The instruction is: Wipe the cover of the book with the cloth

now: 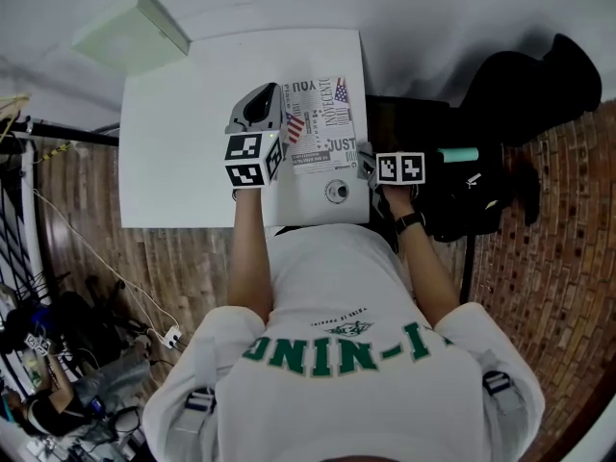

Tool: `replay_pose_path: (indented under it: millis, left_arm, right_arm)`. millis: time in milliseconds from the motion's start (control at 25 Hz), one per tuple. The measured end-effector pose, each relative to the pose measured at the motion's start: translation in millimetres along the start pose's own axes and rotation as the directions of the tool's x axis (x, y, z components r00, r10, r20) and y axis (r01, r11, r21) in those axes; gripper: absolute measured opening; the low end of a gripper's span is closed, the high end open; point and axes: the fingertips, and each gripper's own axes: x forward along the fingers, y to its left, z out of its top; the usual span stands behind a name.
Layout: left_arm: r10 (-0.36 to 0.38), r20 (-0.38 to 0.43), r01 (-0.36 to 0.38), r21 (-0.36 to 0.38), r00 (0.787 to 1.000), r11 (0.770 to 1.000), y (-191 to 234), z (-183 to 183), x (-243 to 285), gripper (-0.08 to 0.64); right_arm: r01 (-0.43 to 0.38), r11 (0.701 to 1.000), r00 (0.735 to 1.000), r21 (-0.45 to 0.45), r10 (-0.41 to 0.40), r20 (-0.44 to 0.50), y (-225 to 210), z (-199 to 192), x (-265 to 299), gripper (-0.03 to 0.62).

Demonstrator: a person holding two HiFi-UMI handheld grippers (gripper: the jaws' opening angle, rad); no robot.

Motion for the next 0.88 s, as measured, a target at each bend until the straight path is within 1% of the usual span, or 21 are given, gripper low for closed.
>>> replay_pose_path:
  millis: [40, 120, 200, 280, 360, 400, 480, 600, 720, 800, 880]
  left_arm:
    - [0.004, 0.002, -0.004, 0.002, 1.000, 1.000, 2.2, 1.8, -1.3, 0.006]
    - [0.015, 0.009, -0.015, 0.007, 1.000, 1.000, 7.3, 6.9, -4.5, 0.006]
    - [0.034, 0.015, -0.034, 0.013, 0.999, 0.999, 12.9, 14.3, -7.4, 0.006]
    - [0.062, 0.018, -0.063, 0.017, 0.998, 0.998, 19.2, 23.9, -10.0, 0.006]
    - [0.092, 0.029, -0.093, 0.022, 0.995, 0.995, 24.9, 36.3, -13.3, 0.006]
    - [0.102, 0.041, -0.104, 0.028, 0.994, 0.994, 26.7, 43.8, -15.5, 0.006]
    - [0.109, 0.073, -0.112, 0.045, 0.991, 0.993, 27.4, 59.6, -21.2, 0.006]
    - [0.113, 0.112, -0.121, 0.066, 0.987, 0.990, 25.5, 80.6, -29.8, 0.006]
    - [0.128, 0.129, -0.137, 0.063, 0.983, 0.988, 26.4, 95.6, -36.9, 0.005]
    - [0.139, 0.140, -0.149, 0.061, 0.980, 0.987, 27.0, 103.4, -39.5, 0.005]
    - [0.143, 0.154, -0.154, 0.064, 0.978, 0.986, 26.1, 110.9, -41.5, 0.005]
  right_arm:
    - [-0.015, 1.000, 0.999, 0.007, 0.015, 0.031, 7.2, 10.0, -2.4, 0.037]
    - [-0.043, 0.999, 0.996, -0.029, 0.045, 0.075, 26.9, 34.5, -7.1, 0.037]
    - [-0.060, 0.991, 0.989, -0.123, 0.076, 0.130, 52.1, 66.1, -12.8, 0.038]
    - [-0.051, 0.968, 0.974, -0.245, 0.103, 0.204, 78.0, 99.9, -18.9, 0.038]
    - [-0.021, 0.939, 0.950, -0.344, 0.126, 0.285, 104.3, 133.0, -30.0, 0.040]
    - [-0.004, 0.926, 0.935, -0.377, 0.137, 0.328, 117.1, 149.1, -37.6, 0.040]
    - [0.035, 0.911, 0.896, -0.412, 0.153, 0.416, 138.6, 178.1, -55.2, 0.040]
    - [0.103, 0.889, 0.829, -0.446, 0.171, 0.532, 163.2, 211.3, -86.3, 0.041]
    - [0.174, 0.841, 0.753, -0.513, 0.221, 0.619, 189.7, 230.4, -119.4, 0.041]
    - [0.245, 0.817, 0.698, -0.523, 0.226, 0.680, 201.2, 240.2, -140.2, 0.041]
    - [0.301, 0.812, 0.648, -0.500, 0.210, 0.732, 207.0, 248.3, -157.1, 0.041]
